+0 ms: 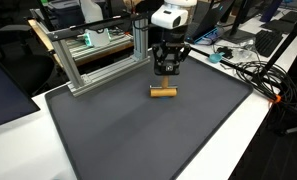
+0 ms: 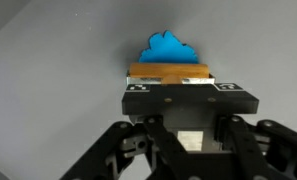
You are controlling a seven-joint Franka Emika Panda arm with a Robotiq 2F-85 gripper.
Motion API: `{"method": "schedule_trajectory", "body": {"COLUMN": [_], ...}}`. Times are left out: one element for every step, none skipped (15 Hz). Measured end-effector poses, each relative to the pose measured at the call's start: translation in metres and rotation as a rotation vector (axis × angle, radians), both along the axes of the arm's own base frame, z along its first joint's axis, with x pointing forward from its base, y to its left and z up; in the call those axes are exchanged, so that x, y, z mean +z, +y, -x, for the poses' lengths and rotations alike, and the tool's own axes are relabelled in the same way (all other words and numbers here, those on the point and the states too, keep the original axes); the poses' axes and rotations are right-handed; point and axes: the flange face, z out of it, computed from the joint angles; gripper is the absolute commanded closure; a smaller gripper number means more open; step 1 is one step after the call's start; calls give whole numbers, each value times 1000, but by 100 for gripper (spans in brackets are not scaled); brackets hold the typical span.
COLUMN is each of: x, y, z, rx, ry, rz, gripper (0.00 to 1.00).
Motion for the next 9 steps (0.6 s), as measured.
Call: {"method": "schedule_trajectory", "body": {"x": [0,0,0,0,0,0,0,0,0], "y": [0,0,0,0,-1,-2,-2,-3,-4], "z": [0,0,0,0,0,0,-1,-1,-1], "rx": [1,2,2,1,0,0,1,1,2], "ry": [2,3,4,5,7,8,10,11,13], "rz": [-1,-3,-4,-6,-9,-12,-16,-20,-25], "gripper": [78,78,78,78,78,78,78,78,78]}}
